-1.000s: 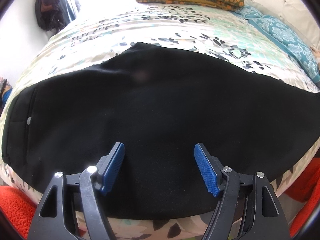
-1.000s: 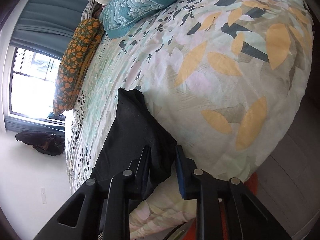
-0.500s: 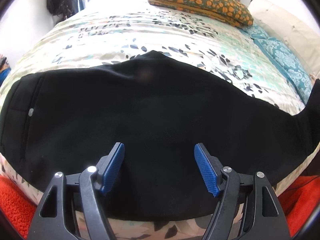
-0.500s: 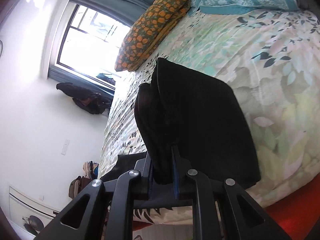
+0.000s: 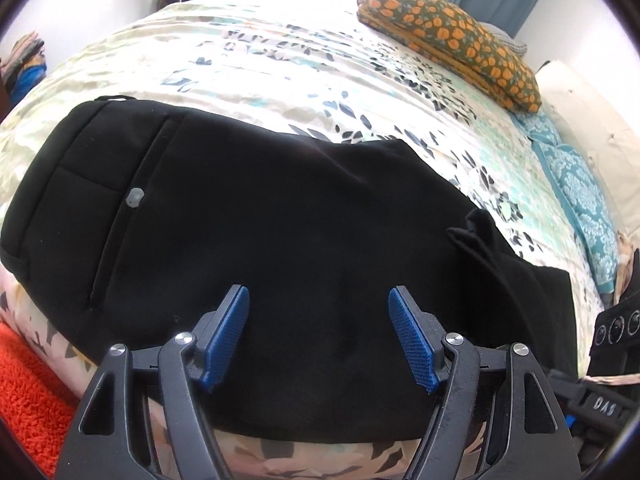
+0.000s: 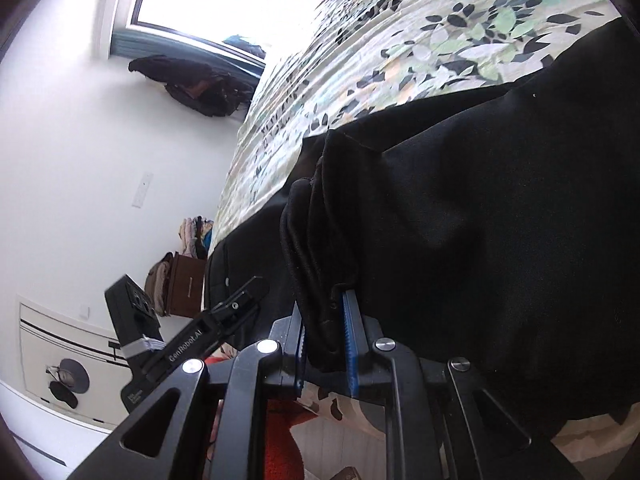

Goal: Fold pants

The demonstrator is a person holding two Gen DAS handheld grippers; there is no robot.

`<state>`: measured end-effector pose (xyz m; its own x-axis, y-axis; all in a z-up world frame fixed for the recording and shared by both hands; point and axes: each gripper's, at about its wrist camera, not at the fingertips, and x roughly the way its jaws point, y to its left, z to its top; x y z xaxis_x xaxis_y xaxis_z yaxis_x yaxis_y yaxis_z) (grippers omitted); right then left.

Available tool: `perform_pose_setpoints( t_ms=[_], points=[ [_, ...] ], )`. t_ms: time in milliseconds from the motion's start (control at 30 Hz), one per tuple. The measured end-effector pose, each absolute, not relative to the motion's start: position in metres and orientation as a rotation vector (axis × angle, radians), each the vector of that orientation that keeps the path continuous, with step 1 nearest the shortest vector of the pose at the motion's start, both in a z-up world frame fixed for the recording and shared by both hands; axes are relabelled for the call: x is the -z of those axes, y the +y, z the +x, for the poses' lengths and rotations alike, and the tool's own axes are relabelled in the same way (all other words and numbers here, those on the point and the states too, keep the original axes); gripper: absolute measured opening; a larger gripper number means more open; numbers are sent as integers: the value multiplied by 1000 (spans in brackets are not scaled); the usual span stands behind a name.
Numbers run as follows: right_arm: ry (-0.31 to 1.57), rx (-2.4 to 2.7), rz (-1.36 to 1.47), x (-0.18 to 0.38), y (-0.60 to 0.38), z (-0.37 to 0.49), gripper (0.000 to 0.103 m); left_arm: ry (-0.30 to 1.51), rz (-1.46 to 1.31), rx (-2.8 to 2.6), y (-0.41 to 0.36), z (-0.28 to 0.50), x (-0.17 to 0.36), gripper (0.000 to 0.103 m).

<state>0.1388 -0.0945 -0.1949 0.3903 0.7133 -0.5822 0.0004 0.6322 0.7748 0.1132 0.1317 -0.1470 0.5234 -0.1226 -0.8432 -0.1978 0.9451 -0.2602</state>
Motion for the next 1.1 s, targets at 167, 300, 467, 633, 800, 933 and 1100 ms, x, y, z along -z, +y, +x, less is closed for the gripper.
perform_pose_setpoints(
  t_ms=[167,300,467,633,800,933,1100],
  points=[
    [1109,-545,459,183,-58,128,68,1024,-367,-15,132,113,146,75],
    [1026,-586,259,147,-67,95,85,966,-398,98,121,109,131,74],
    [890,-428,117,130,-122,51,90,910,-244,386,58,96,110,72],
    [872,-272,284,134,-181,55,90,1032,-131,337,21,111,141,47],
    [820,-182,295,120,-197,56,90,1081,-129,274,17,122,160,7],
    [800,-18,249,113,-222,57,90,1055,-162,297,32,104,137,2],
    [882,67,220,131,-246,75,90,1081,-86,270,43,92,134,2]
  ],
)
